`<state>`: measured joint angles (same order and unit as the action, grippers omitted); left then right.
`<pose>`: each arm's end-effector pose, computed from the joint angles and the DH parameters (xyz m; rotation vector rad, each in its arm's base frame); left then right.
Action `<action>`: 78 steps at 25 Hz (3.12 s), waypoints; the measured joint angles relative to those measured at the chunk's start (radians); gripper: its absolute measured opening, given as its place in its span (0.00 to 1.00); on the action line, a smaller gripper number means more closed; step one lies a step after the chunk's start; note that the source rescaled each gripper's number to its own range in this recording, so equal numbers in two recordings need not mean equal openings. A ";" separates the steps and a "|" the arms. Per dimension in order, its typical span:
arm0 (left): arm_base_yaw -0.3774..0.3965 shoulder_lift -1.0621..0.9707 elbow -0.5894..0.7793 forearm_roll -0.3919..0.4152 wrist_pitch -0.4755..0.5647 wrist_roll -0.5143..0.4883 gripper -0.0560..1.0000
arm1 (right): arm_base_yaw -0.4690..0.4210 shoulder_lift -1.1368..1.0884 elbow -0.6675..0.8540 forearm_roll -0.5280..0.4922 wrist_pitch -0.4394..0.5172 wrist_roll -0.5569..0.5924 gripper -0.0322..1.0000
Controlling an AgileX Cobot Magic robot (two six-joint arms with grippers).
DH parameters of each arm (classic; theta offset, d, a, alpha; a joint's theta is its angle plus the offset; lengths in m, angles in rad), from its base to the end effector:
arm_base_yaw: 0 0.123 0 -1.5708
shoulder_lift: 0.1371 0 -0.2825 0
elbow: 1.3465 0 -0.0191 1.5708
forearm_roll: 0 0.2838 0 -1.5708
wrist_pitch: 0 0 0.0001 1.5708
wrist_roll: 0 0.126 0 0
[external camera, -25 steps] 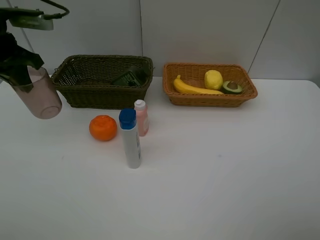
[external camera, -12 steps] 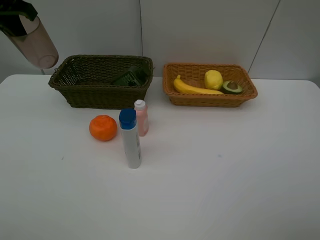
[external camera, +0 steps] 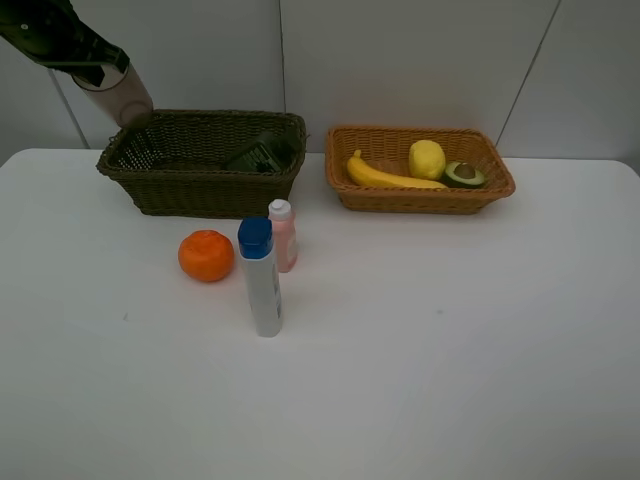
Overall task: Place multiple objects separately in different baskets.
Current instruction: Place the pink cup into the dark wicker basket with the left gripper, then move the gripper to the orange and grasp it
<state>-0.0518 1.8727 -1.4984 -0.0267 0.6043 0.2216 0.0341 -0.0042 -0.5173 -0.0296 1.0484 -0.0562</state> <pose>0.4760 -0.0266 0.2186 0.3153 2.4422 0.0456 0.0559 -0.0013 0.2847 -0.0892 2.0085 -0.0493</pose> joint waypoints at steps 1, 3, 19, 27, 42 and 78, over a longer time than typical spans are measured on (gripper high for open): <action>0.000 0.022 0.000 0.000 -0.026 0.001 0.05 | 0.000 0.000 0.000 0.000 0.000 0.000 0.98; 0.000 0.059 0.000 0.000 -0.067 0.008 0.05 | 0.000 0.000 0.000 0.000 0.000 0.000 0.98; 0.000 0.222 0.000 -0.008 -0.190 0.015 0.05 | 0.000 0.000 0.000 0.000 0.000 0.000 0.98; 0.000 0.223 0.000 -0.011 -0.199 0.015 0.05 | 0.000 0.000 0.000 0.000 0.000 0.000 0.98; 0.000 0.223 0.000 -0.011 -0.200 0.049 0.73 | 0.000 0.000 0.000 0.000 0.000 0.000 0.98; 0.000 -0.020 -0.003 -0.012 0.103 0.075 1.00 | 0.000 0.000 0.000 0.000 0.000 0.000 0.98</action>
<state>-0.0518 1.8529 -1.5013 -0.0388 0.7070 0.2966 0.0341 -0.0042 -0.5173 -0.0296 1.0484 -0.0562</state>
